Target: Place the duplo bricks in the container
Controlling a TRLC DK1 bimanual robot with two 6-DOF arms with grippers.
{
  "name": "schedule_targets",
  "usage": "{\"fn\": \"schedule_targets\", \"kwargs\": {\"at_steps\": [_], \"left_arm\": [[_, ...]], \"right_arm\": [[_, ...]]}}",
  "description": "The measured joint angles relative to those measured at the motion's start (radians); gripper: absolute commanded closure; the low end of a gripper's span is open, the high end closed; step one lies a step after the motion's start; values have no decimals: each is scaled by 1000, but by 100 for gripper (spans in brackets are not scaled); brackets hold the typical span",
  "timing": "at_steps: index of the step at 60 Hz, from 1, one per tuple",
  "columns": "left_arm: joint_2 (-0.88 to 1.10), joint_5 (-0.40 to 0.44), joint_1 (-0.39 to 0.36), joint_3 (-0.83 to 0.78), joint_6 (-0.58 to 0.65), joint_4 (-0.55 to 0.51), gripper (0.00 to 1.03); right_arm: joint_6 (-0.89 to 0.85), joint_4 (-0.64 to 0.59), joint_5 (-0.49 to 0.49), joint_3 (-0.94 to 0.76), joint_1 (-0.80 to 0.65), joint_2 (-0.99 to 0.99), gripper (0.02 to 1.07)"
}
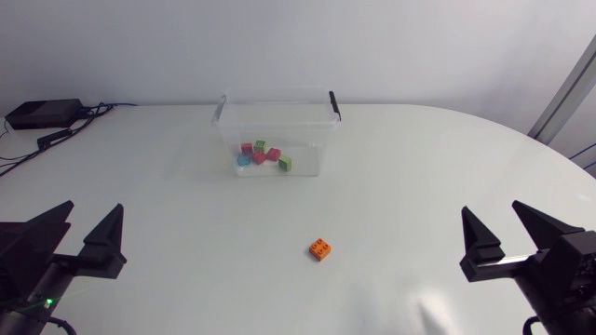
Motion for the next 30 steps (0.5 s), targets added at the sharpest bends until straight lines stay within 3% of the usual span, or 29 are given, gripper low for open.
{"fn": "schedule_targets", "kwargs": {"at_steps": [30], "left_arm": [[0,0,0,0,0,0,4]], "right_arm": [[0,-42,-50,22,-33,42,6]]}}
